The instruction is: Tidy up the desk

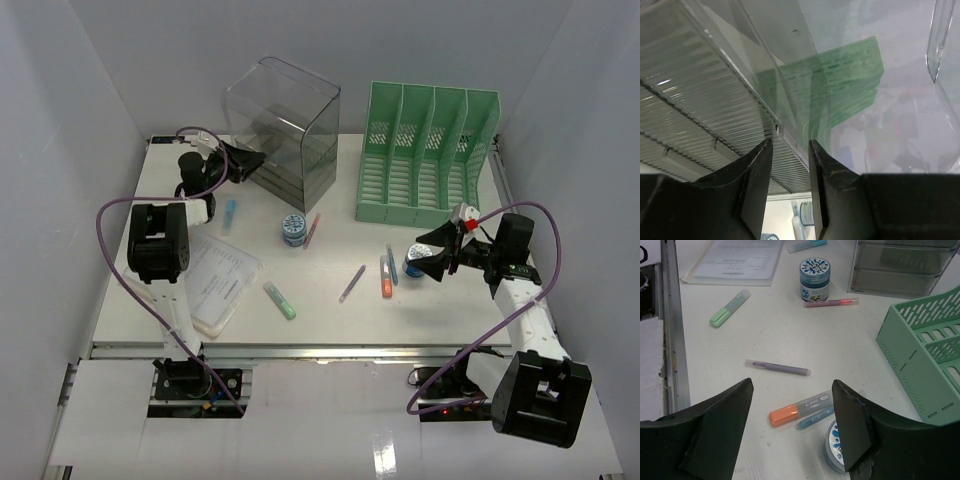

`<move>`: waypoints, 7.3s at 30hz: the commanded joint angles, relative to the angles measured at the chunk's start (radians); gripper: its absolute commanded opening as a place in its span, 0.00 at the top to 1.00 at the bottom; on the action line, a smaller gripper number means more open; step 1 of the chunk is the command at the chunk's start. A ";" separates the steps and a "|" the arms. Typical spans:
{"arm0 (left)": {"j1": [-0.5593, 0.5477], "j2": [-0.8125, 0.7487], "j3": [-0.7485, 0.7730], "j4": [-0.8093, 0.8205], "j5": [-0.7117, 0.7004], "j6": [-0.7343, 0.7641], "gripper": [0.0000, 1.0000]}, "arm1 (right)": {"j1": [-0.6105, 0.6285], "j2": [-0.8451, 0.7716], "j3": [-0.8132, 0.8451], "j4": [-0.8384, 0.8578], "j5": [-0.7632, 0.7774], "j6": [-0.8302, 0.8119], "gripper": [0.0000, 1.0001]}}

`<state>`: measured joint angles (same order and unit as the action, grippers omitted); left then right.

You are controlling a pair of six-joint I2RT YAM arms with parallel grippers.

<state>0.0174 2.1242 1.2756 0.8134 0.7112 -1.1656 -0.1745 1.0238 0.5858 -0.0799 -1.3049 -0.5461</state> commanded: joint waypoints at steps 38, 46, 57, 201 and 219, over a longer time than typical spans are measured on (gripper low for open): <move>0.034 -0.519 -0.351 0.186 0.040 -0.177 1.00 | 0.565 0.504 0.696 0.377 0.486 0.968 0.07; 0.046 -0.535 -0.375 0.195 0.063 -0.212 1.00 | 0.645 0.681 0.856 0.395 0.573 1.062 0.10; 0.044 -0.555 -0.371 0.176 0.065 -0.220 1.00 | 0.682 0.759 0.931 0.445 0.573 1.164 0.01; -0.237 -0.255 -0.490 0.907 -0.677 -0.322 1.00 | 0.678 0.760 0.887 0.717 0.504 1.448 0.92; -0.234 -0.206 -0.318 0.828 -0.731 -0.293 1.00 | 0.678 0.760 0.881 0.718 0.509 1.452 0.92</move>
<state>-0.2234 1.9450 0.8922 1.2881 0.0081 -1.4883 0.5037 1.8378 1.4742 0.5777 -0.7775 0.8762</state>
